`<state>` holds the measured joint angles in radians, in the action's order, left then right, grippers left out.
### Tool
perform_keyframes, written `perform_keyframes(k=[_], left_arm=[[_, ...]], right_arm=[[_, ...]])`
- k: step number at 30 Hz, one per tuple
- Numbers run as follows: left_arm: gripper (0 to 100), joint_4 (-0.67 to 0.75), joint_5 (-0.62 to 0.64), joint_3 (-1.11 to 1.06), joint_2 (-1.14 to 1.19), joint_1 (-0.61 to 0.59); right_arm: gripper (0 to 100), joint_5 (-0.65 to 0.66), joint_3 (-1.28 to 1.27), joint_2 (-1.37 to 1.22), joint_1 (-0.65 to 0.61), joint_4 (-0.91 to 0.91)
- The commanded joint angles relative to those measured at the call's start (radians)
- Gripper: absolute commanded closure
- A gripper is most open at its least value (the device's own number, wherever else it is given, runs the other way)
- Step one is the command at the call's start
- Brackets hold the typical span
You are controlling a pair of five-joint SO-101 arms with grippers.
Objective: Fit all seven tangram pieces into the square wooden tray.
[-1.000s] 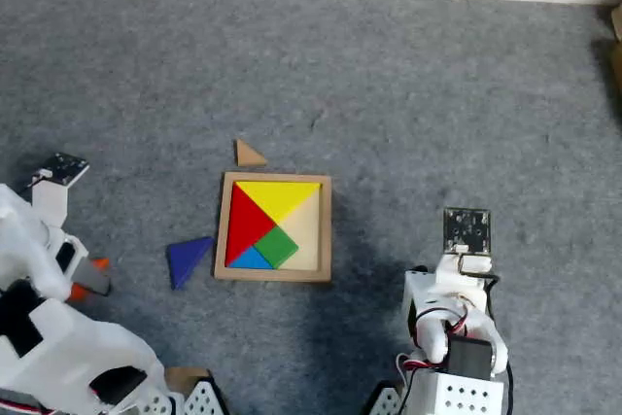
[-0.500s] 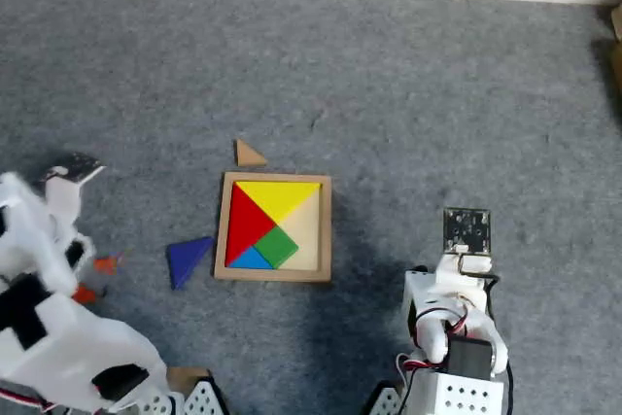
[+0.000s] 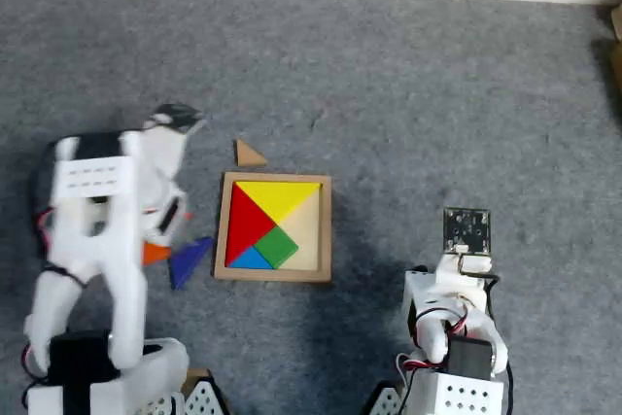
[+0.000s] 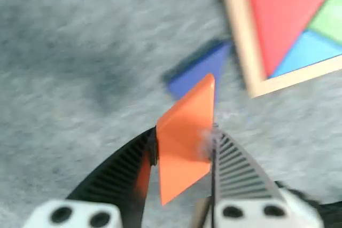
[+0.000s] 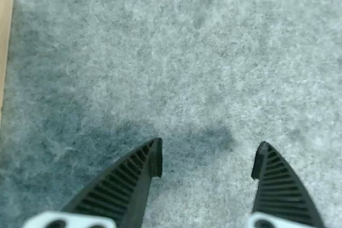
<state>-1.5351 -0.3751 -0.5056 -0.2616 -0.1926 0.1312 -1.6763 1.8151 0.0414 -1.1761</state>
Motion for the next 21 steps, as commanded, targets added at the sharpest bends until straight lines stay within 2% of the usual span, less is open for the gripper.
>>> perform_keyframes(k=[1,14,21], left_arm=[[99,-0.014,0.207,0.117,0.018,0.217],[99,-0.015,0.511,0.527,0.472,0.496],[99,-0.054,0.618,0.753,0.665,0.561]], right_arm=[[72.8,0.011,-0.13,0.002,0.012,-0.004],[72.8,0.011,-0.13,0.002,0.013,-0.004],[72.8,0.011,-0.13,0.002,0.013,-0.004]])
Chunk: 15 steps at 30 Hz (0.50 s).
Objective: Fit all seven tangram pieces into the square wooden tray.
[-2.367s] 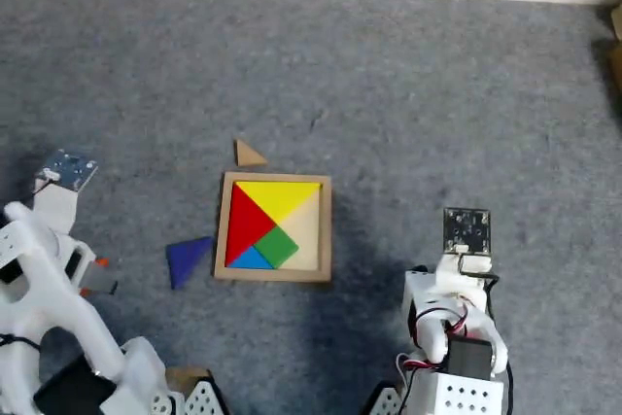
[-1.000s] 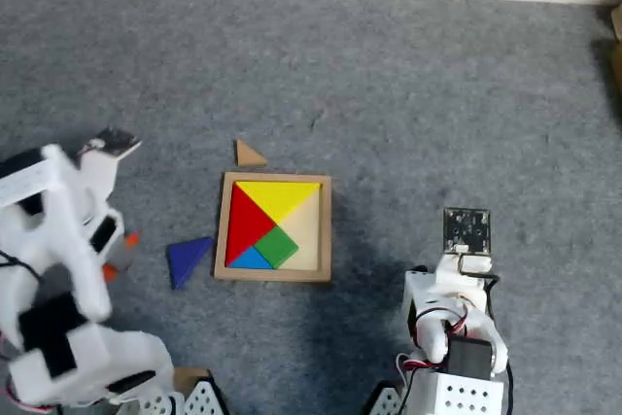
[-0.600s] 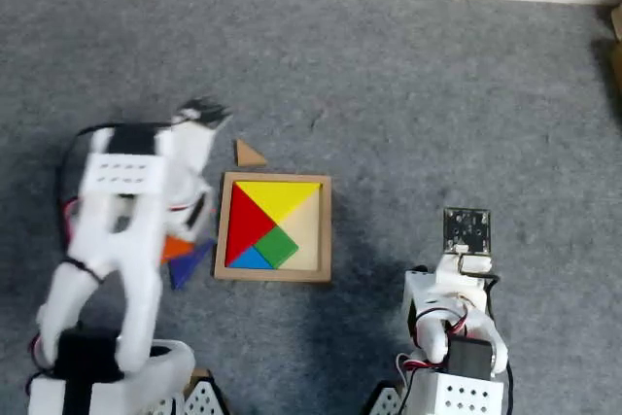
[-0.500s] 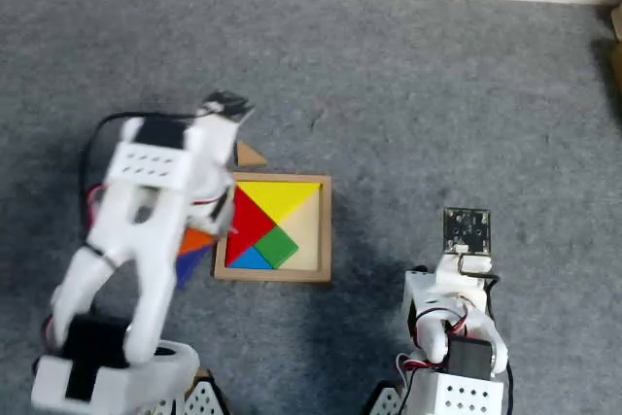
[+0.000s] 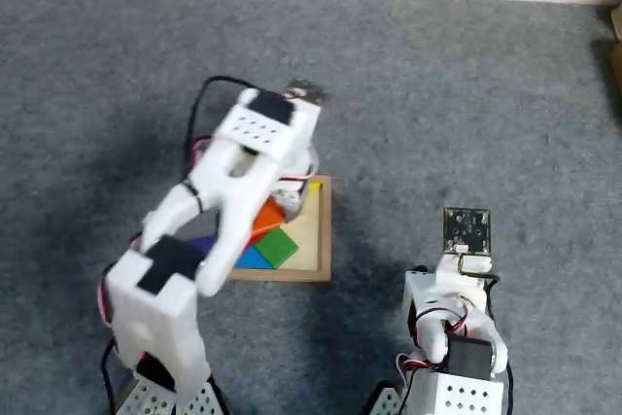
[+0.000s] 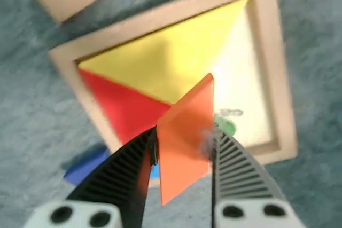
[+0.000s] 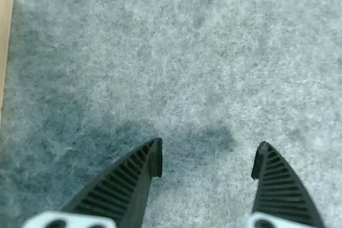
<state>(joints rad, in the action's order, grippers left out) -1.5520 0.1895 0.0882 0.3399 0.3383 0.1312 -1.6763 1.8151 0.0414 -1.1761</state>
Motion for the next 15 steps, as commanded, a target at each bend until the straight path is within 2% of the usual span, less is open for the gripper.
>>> perform_keyframes(k=[1,12,15], left_arm=[[99,-0.051,0.064,0.193,0.094,0.03],[98,-0.176,0.068,0.495,0.352,0.088],[88,-0.193,0.097,0.536,0.378,0.104]], right_arm=[[72.8,0.011,-0.13,0.002,0.013,-0.004],[72.8,0.011,-0.13,0.002,0.013,-0.004],[72.8,0.011,-0.13,0.002,0.013,-0.004]])
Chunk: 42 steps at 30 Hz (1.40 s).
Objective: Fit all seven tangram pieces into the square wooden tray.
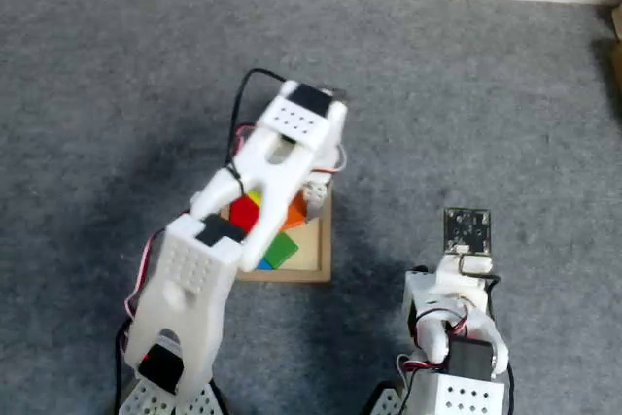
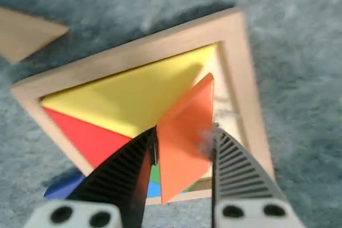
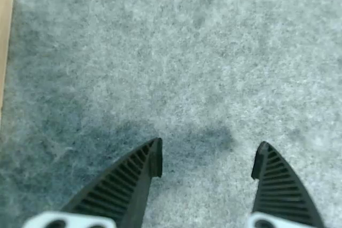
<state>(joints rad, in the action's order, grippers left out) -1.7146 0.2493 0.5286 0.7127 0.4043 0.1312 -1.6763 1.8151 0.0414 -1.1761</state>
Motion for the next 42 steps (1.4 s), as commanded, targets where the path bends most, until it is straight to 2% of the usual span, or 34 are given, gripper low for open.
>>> perform_keyframes(k=[1,3,5,14,18,23,31,36,42], left_arm=[[83,-0.034,0.083,0.102,0.007,0.036],[73,-0.037,0.149,0.104,0.008,0.031],[69,-0.038,0.15,0.104,0.008,0.033],[75,-0.04,0.146,0.082,-0.099,0.019],[77,-0.038,0.072,0.028,-0.182,-0.004],[77,-0.029,0.074,-0.076,-0.194,-0.013],[77,0.098,0.104,-0.174,-0.196,0.062],[77,0.216,0.13,-0.236,-0.194,0.067],[77,0.238,0.133,-0.252,-0.203,0.067]], right_arm=[[72.8,0.011,-0.13,0.002,0.013,-0.004],[72.8,0.011,-0.13,0.002,0.013,-0.004],[72.8,0.011,-0.13,0.002,0.013,-0.004],[72.8,0.011,-0.13,0.002,0.013,-0.004],[72.8,0.011,-0.13,0.002,0.013,-0.004],[72.8,0.011,-0.13,0.002,0.013,-0.004],[72.8,0.011,-0.13,0.002,0.013,-0.004],[72.8,0.011,-0.13,0.002,0.013,-0.004],[72.8,0.011,-0.13,0.002,0.013,-0.004]])
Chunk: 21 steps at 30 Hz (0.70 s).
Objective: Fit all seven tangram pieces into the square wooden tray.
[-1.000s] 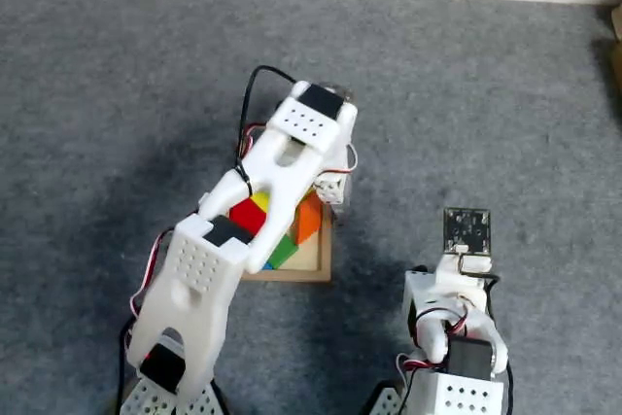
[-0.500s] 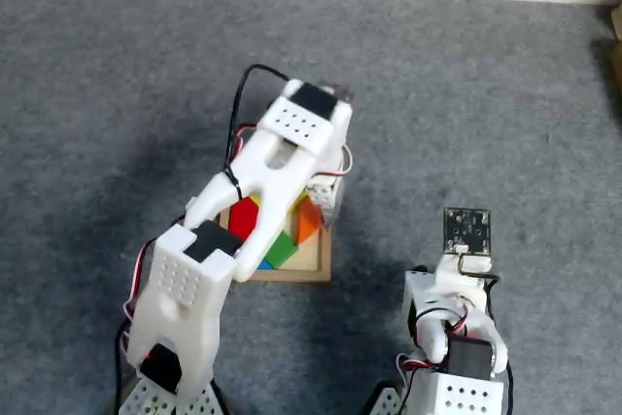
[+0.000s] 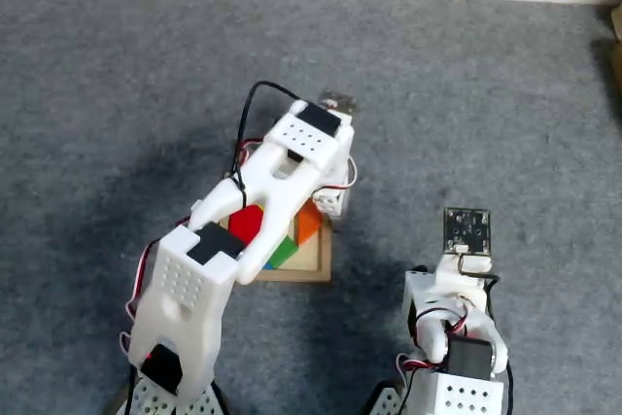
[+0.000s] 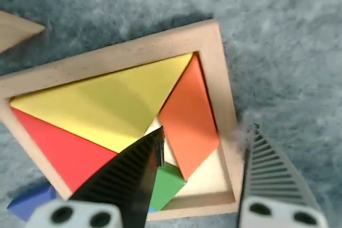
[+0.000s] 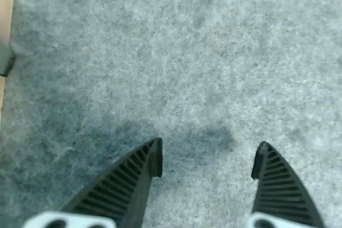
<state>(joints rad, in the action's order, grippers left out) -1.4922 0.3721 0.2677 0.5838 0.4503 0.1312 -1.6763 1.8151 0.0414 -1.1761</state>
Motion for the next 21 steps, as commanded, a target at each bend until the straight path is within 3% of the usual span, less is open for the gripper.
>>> perform_keyframes(k=[1,4,12,21], left_arm=[[77,0.015,0.011,0.015,-0.076,0.021],[77,0.003,0.012,0.076,-0.076,0.015],[77,-0.239,0.005,0.343,-0.077,-0.094],[77,-0.201,0.005,0.369,-0.065,-0.338]], right_arm=[[72.8,0.011,-0.13,0.002,0.013,-0.004],[72.8,0.011,-0.13,0.002,0.013,-0.004],[72.8,0.011,-0.13,0.002,0.013,-0.004],[72.8,0.011,-0.13,0.002,0.013,-0.004]])
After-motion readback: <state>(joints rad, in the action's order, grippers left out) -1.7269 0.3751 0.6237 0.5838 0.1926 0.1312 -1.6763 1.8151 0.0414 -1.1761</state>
